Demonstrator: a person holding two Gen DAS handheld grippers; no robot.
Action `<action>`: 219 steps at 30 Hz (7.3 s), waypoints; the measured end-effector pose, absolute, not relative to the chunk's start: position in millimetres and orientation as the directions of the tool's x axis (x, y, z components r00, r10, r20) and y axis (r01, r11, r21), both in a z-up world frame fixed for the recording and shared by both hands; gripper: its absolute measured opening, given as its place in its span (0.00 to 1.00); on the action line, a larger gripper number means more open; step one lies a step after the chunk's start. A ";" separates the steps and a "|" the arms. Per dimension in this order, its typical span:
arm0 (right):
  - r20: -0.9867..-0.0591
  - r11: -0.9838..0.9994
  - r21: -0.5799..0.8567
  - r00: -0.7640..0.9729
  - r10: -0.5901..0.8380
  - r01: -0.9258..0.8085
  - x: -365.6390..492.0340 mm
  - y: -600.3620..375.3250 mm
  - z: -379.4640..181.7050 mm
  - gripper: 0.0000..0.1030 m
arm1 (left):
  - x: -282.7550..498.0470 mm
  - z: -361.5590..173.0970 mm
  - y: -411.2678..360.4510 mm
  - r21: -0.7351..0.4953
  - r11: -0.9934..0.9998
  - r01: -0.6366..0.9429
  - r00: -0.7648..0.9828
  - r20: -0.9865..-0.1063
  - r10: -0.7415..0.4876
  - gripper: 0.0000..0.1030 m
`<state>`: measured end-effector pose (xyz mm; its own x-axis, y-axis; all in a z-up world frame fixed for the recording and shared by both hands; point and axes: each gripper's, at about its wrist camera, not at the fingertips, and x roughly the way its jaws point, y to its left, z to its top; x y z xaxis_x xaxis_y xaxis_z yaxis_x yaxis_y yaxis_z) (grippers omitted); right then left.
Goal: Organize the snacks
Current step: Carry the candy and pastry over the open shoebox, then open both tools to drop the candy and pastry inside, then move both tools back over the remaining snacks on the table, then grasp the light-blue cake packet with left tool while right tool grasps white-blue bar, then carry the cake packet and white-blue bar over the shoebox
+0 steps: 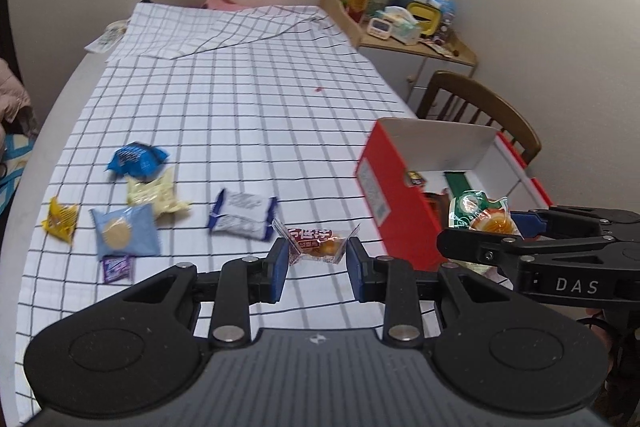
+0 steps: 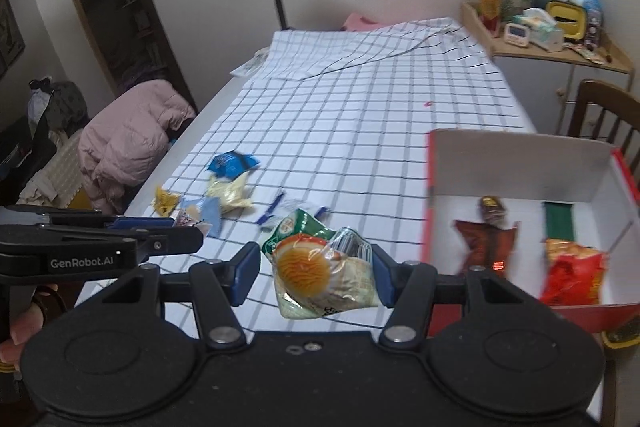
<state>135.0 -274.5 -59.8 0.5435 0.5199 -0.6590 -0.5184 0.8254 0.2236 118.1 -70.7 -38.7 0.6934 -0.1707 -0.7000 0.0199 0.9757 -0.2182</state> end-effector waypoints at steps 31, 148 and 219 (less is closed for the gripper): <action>-0.729 0.936 0.187 0.596 0.336 -0.299 267.3 -445.9 -100.5 0.56 | 276.1 -65.8 -248.9 -0.106 0.990 0.095 0.597 -0.789 -0.143 0.29; -0.757 0.636 0.029 0.399 0.518 -0.771 206.6 -125.3 -136.2 0.99 | 178.3 -129.8 89.4 -0.132 0.947 -0.293 0.571 -0.819 0.063 0.91; -0.721 0.776 0.165 0.463 0.516 -0.608 170.7 -176.0 -98.4 0.54 | 155.4 -83.6 41.5 -0.203 0.946 -0.254 0.590 -0.807 -0.015 0.63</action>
